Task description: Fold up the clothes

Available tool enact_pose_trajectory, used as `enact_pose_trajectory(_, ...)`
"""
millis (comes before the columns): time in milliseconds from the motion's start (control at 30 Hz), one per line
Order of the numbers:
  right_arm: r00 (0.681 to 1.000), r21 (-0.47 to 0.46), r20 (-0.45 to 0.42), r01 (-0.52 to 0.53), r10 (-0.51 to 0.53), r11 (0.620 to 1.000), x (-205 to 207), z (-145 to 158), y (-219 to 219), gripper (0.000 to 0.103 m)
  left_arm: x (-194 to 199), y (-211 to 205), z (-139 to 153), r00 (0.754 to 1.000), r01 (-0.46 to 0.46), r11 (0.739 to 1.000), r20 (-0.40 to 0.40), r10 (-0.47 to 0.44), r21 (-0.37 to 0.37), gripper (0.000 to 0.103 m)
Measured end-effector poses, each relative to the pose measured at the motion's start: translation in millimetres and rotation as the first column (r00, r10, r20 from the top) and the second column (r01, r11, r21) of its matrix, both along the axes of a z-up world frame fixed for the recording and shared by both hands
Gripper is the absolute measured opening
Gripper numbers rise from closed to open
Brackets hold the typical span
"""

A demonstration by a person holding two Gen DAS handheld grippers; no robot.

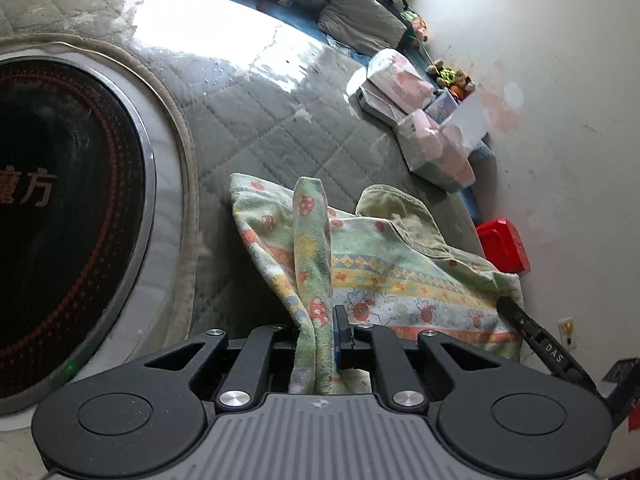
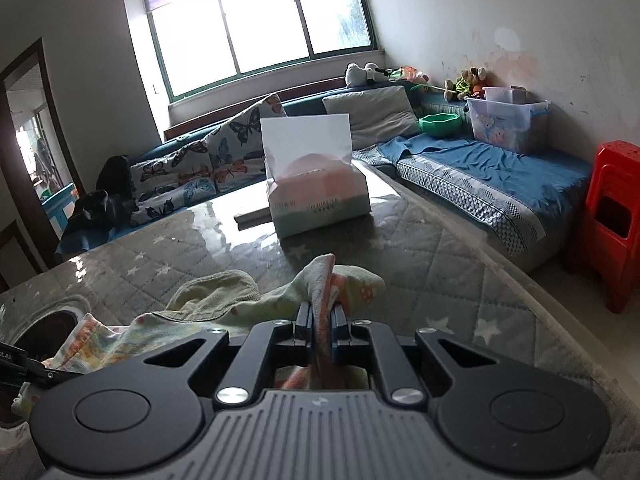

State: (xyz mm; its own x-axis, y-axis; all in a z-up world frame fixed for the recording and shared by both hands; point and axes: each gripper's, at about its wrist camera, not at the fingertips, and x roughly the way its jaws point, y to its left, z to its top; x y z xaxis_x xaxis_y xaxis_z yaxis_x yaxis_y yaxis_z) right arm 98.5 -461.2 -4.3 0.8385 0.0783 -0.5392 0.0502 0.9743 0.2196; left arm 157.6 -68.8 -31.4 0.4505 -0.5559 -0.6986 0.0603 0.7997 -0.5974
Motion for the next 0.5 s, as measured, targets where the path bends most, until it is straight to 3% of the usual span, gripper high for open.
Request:
enact_pose_trajectory(133,0.999,-0.009,-0.032,0.025,-0.025,1.0,2.9,-5.2,-5.5,0.017,-3.7,1.0,4.4,1.0,-0.012,0.999,0.017,0.011,0.039,0.02)
enact_pose_trajectory(233,0.998,-0.019,-0.021,0.05,-0.051,0.999,2.5,-4.4,-9.4,0.017,-7.4,4.3,10.1,0.999,-0.028,0.997,0.044,0.025,0.066,0.047)
enact_pose_trajectory(500,1.0,-0.009,-0.016,-0.004,0.004,1.0,9.6,-6.6,4.0,0.018,-10.4,15.7,20.4,0.994,-0.075,0.994,0.082,0.069,0.079,0.054)
